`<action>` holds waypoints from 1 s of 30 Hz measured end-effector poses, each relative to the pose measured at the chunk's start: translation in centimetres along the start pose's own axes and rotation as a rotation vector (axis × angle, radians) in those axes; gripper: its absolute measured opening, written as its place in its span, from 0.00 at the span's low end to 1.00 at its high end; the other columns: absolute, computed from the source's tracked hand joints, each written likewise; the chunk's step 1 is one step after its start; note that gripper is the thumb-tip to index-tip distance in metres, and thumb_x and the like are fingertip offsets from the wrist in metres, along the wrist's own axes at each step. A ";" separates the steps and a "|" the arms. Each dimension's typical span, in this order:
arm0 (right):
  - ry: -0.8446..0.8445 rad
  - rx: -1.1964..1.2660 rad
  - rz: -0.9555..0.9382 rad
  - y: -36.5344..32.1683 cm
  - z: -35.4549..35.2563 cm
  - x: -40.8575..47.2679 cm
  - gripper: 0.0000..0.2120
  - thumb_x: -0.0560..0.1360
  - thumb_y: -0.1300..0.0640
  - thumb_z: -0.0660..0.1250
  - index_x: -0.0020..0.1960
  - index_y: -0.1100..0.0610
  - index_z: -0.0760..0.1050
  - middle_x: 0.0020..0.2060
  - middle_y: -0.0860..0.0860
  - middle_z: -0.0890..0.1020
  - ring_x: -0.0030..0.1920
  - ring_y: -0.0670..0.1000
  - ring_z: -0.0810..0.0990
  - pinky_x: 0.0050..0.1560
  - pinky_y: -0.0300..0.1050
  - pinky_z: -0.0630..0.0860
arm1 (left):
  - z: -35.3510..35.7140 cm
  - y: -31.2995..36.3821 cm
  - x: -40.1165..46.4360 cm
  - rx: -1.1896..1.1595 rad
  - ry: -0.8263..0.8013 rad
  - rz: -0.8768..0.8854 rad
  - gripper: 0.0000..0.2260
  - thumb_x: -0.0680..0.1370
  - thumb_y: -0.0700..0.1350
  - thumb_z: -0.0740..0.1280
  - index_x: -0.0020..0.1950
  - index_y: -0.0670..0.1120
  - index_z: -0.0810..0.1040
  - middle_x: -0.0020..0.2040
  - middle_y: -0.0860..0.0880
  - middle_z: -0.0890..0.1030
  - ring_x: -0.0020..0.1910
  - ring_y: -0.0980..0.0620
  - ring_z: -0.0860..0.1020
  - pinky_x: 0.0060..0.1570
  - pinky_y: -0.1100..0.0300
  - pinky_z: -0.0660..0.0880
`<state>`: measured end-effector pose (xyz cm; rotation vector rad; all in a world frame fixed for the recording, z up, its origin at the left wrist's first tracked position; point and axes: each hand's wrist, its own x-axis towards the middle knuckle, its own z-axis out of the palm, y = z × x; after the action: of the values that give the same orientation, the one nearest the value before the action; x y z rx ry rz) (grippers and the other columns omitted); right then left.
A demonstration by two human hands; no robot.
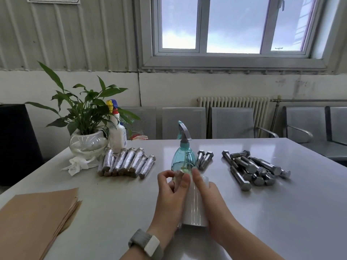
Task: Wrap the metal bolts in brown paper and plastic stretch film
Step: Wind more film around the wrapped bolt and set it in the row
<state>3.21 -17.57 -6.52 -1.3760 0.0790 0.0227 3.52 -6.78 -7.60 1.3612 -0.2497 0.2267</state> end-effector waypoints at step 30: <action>-0.034 -0.395 -0.448 -0.7 -3.1 0.3 0.28 0.61 0.36 0.77 0.53 0.46 0.71 0.45 0.44 0.82 0.45 0.43 0.82 0.41 0.39 0.77 | -7.6 2.7 6.9 0.165 0.367 -0.391 0.15 0.81 0.56 0.58 0.45 0.45 0.67 0.26 0.49 0.69 0.15 0.55 0.65 0.21 0.70 0.62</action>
<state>3.47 -20.76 -6.49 -1.7600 -0.2764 -0.3285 9.59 1.28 -4.45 1.4724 0.3468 0.1663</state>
